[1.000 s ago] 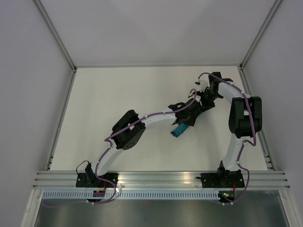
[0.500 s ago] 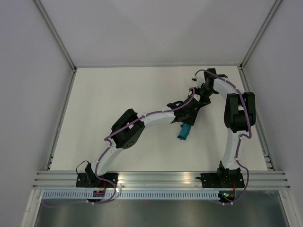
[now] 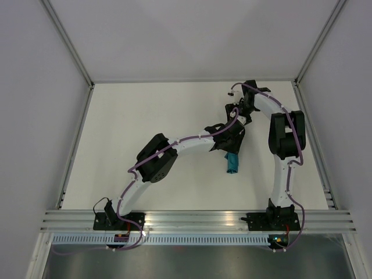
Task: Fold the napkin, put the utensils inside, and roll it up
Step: Roll the napkin with the utensil
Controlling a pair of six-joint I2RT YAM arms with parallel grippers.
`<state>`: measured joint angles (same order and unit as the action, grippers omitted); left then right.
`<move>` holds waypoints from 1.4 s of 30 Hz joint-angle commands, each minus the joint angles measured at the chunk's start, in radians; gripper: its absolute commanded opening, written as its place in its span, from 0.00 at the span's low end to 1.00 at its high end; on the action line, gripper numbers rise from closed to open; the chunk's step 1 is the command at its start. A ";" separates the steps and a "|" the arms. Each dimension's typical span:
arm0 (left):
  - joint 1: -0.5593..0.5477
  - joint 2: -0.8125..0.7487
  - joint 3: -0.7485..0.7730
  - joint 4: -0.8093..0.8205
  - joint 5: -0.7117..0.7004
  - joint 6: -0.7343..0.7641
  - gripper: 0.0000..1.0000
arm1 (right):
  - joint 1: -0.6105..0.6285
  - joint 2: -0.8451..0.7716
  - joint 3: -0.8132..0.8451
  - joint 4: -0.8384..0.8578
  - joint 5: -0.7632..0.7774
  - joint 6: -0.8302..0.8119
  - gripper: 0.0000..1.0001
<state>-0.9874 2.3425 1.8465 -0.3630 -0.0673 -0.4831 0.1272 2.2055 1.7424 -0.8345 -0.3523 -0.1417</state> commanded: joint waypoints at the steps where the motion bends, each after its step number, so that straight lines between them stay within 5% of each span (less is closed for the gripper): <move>1: 0.000 0.023 -0.036 -0.108 0.060 -0.023 0.51 | 0.026 0.017 0.058 0.002 0.058 0.040 0.69; 36: 0.039 -0.201 -0.049 -0.034 0.055 0.011 0.56 | 0.043 -0.059 0.207 -0.055 0.064 0.011 0.72; 42: 0.064 -0.340 -0.107 -0.021 0.031 0.027 0.56 | -0.004 -0.121 0.266 -0.067 0.026 0.016 0.75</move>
<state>-0.9440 2.1532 1.7657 -0.3973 -0.0422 -0.4824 0.1593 2.1941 1.9358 -0.8719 -0.3248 -0.1528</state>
